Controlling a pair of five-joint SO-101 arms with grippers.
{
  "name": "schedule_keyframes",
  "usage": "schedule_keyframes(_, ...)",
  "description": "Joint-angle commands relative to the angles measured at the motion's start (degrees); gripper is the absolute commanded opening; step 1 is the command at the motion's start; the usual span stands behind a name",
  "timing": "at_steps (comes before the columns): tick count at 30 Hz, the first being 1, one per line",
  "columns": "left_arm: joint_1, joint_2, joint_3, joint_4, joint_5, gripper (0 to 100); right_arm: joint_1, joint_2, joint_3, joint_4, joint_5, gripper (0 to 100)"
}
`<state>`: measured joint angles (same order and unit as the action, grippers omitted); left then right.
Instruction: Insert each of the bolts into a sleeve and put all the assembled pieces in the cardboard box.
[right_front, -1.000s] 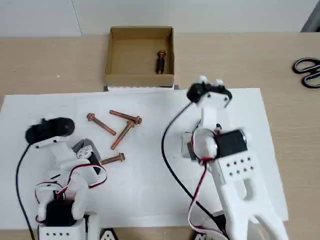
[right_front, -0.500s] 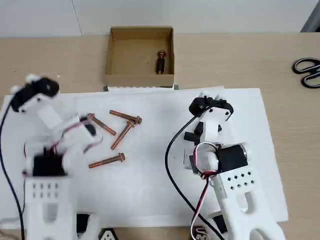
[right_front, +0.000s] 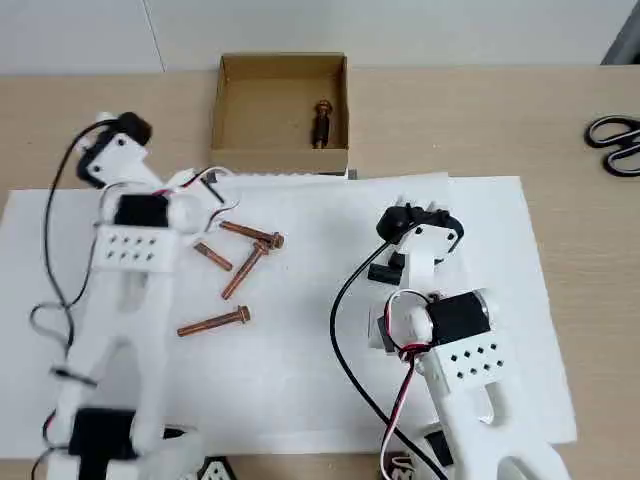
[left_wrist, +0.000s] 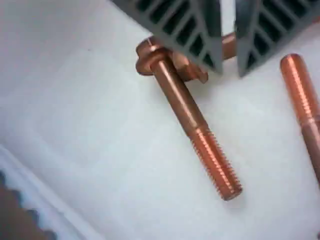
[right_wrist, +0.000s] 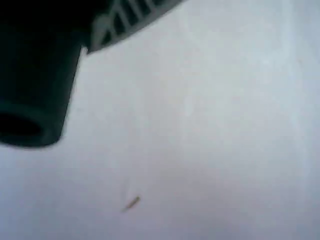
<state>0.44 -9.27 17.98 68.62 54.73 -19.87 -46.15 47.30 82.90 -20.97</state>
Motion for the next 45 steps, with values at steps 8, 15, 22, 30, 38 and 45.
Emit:
schedule_keyframes(8,-1.58,12.57,-12.26,-0.18,4.4,1,3.82,-1.36,-0.26,1.36,0.18,0.3)
schedule_keyframes(15,-4.66,12.84,-12.18,0.09,4.57,1,3.74,-1.45,-0.35,1.27,0.18,0.3)
schedule_keyframes(22,-4.75,13.19,-11.74,0.09,4.48,6,3.91,-1.45,-0.35,-0.04,0.18,0.3)
schedule_keyframes(30,-5.36,16.53,-11.3,2.11,4.66,13,4.09,-1.45,-0.35,-0.04,0.18,0.3)
schedule_keyframes(38,-5.45,16.97,-11.21,5.27,4.66,13,4.09,-1.45,-0.35,-0.04,0.18,0.3)
schedule_keyframes(45,-7.65,16.97,-11.21,7.3,4.57,13,4.09,-1.45,-0.35,-0.04,0.18,0.3)
